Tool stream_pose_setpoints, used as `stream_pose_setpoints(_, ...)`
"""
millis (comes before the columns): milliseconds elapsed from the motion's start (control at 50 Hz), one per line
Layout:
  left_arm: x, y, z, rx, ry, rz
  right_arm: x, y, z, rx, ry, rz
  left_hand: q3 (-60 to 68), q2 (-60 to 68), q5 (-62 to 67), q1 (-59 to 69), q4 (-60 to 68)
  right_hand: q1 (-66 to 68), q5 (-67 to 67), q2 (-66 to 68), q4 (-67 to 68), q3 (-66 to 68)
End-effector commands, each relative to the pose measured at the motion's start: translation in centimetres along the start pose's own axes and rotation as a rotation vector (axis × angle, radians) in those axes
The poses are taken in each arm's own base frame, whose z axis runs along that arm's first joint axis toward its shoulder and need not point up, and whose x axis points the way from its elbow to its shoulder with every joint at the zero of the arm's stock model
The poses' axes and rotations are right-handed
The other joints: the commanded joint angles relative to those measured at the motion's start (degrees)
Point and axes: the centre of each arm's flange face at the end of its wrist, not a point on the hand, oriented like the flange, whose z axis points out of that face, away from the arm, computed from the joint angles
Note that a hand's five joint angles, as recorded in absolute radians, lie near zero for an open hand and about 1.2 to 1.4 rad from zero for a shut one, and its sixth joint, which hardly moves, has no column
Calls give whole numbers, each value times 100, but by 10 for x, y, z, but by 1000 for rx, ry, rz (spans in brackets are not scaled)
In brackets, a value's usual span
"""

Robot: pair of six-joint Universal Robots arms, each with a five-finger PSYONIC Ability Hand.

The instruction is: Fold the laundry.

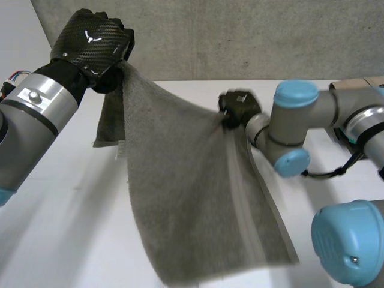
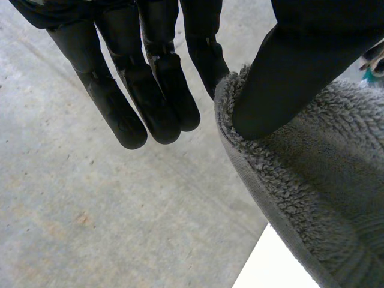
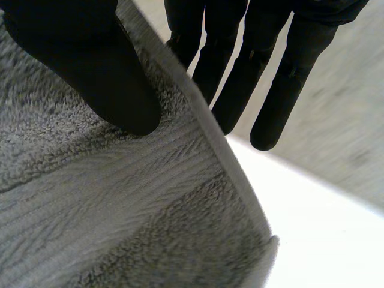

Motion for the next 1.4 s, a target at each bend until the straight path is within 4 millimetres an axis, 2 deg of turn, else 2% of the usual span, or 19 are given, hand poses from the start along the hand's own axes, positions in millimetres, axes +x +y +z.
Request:
stream_pose_setpoints(20, -31, 16, 42, 43, -97, 49, 45, -135, -20, 343, 191, -171, 1197, 1162, 1322, 1338, 1115, 1408, 1327, 1210, 1155, 1201)
stream_pose_setpoints(40, -43, 11, 52, 65, -145, 58, 51, -165, -29, 447, 228, -212, 1197, 1162, 1322, 1338, 1115, 1408, 1327, 1210, 1155, 1201)
stream_pose_setpoints(120, -66, -10, 70, 98, -274, 64, 59, -217, -57, 637, 295, -256, 1197, 1162, 1322, 1338, 1115, 1408, 1327, 1210, 1155, 1201)
stream_pose_setpoints(220, -72, -36, 76, 118, -347, 47, 62, -236, -85, 717, 336, -277, 1197, 1162, 1322, 1338, 1115, 1408, 1327, 1210, 1155, 1201)
stream_pose_setpoints(280, -64, -38, 74, 98, -332, 37, 62, -222, -96, 641, 338, -280, 1197, 1162, 1322, 1338, 1115, 1408, 1327, 1210, 1155, 1201)
stream_pose_setpoints(340, -54, -26, 70, 49, -294, 29, 63, -199, -101, 543, 334, -276, 1197, 1162, 1322, 1338, 1115, 1408, 1327, 1210, 1155, 1201)
stream_pose_setpoints(440, -22, 23, 57, -65, -174, 29, 54, -128, -111, 271, 277, -249, 1197, 1162, 1322, 1338, 1115, 1408, 1327, 1210, 1155, 1201)
stream_pose_setpoints(500, -5, 48, 48, -112, -112, 27, 47, -94, -116, 162, 238, -235, 1197, 1162, 1322, 1338, 1115, 1408, 1327, 1210, 1155, 1201)
stream_pose_setpoints(520, 4, 67, 42, -144, -78, 24, 42, -71, -118, 91, 213, -224, 1197, 1162, 1322, 1338, 1115, 1408, 1327, 1210, 1155, 1201)
stream_pose_setpoints(580, 21, 95, 32, -197, -29, 9, 34, -36, -121, -2, 176, -214, 1197, 1162, 1322, 1338, 1115, 1408, 1327, 1210, 1155, 1201)
stream_pose_setpoints(600, 30, 114, 26, -232, 1, -5, 30, -18, -121, -45, 155, -215, 1197, 1162, 1322, 1338, 1115, 1408, 1327, 1210, 1155, 1201)
stream_pose_setpoints(660, 48, 151, 15, -310, 53, -20, 26, 12, -120, -115, 129, -227, 1197, 1162, 1322, 1338, 1115, 1408, 1327, 1210, 1155, 1201)
stream_pose_setpoints(740, 61, 178, 7, -386, 100, -22, 23, 28, -120, -163, 116, -237, 1197, 1162, 1322, 1338, 1115, 1408, 1327, 1210, 1155, 1201)
stream_pose_setpoints(900, 45, 197, 6, -467, 73, -47, 21, 20, -125, -152, 119, -208, -2392, -2428, -2268, -2252, -2474, 1408, 1327, 1210, 1155, 1201)
stream_pose_setpoints(1020, 43, 201, -1, -522, 75, -100, 28, 7, -129, -123, 144, -187, -3407, -3443, -3283, -3267, -3489, 1408, 1327, 1210, 1155, 1201)
stream_pose_setpoints(1060, 43, 200, -6, -545, 75, -145, 29, 3, -130, -116, 149, -181, -4332, -4368, -4208, -4192, -4414, 1408, 1327, 1210, 1155, 1201)
stream_pose_setpoints(1200, 39, 178, -15, -571, 50, -279, 40, -8, -129, -93, 196, -182, -5545, -5580, -5420, -5405, -5627, 1408, 1327, 1210, 1155, 1201)
stream_pose_setpoints(1300, 44, 164, -19, -589, 46, -342, 49, -23, -133, -81, 235, -169, -5613, -5649, -5489, -5473, -5695, 1408, 1327, 1210, 1155, 1201)
stream_pose_setpoints(1400, 62, 153, -22, -614, 53, -413, 46, -36, -139, -72, 225, -141, -5748, -5784, -5624, -5608, -5830, 1408, 1327, 1210, 1155, 1201)
